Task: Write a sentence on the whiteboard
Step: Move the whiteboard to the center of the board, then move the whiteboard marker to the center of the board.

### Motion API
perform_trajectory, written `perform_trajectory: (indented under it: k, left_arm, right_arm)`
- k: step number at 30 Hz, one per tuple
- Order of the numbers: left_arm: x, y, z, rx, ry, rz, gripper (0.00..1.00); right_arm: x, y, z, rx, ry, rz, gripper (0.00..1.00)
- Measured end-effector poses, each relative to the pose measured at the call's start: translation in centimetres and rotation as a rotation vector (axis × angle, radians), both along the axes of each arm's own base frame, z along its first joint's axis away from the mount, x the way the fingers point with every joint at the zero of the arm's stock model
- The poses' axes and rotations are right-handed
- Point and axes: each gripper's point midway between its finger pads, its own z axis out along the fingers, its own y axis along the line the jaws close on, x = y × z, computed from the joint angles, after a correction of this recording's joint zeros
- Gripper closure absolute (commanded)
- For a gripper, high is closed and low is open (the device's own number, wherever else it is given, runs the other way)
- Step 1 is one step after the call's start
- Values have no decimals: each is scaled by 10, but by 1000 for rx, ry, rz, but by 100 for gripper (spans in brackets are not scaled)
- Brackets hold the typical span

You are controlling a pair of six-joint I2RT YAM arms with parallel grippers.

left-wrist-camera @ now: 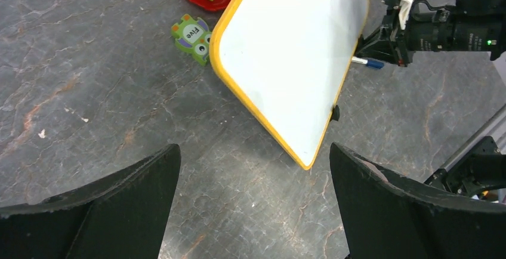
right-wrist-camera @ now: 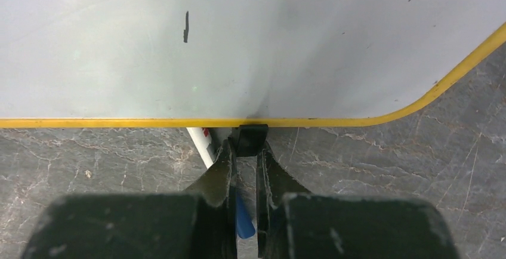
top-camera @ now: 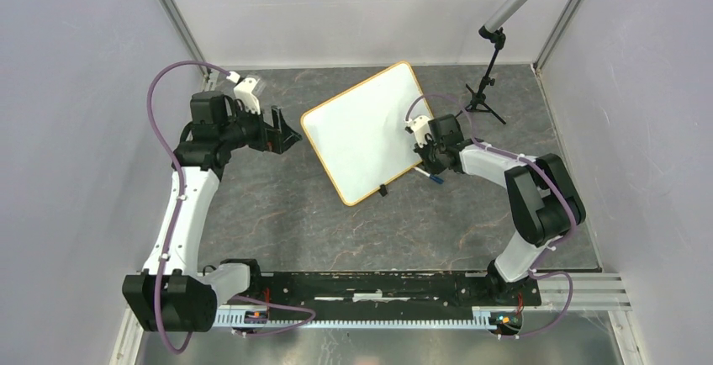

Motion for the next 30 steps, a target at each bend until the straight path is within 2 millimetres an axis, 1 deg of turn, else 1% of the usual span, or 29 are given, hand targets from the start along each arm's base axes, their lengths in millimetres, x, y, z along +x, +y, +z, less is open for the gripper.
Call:
perform_trajectory:
  k: [4,6,7,11,14,18,24,30]
  left_arm:
    - [-2,-2,1,-12,5,-10,0]
    - [-3,-4,1,-18,6,-17,0]
    - [-3,-4,1,-19,7,-18,0]
    - [-4,-5,1,-22,12,-23,0]
    - [-5,-5,1,-23,13,-25,0]
    - [-5,-5,0,-24,13,-25,0]
    - [-5,-5,0,-24,14,-25,0]
    - [-5,-6,0,-25,14,-27,0]
  right_arm:
    - [0,3,1,5,3,38,65]
    - [-3,5,0,4,10,71,56]
    - [-6,6,0,4,19,87,55]
    - [-15,4,7,11,37,130,57]
    - [-18,0,12,30,42,143,61]
    - [-28,2,11,71,88,177,65]
    - [-45,20,10,127,138,266,65]
    - [-51,29,9,120,142,306,68]
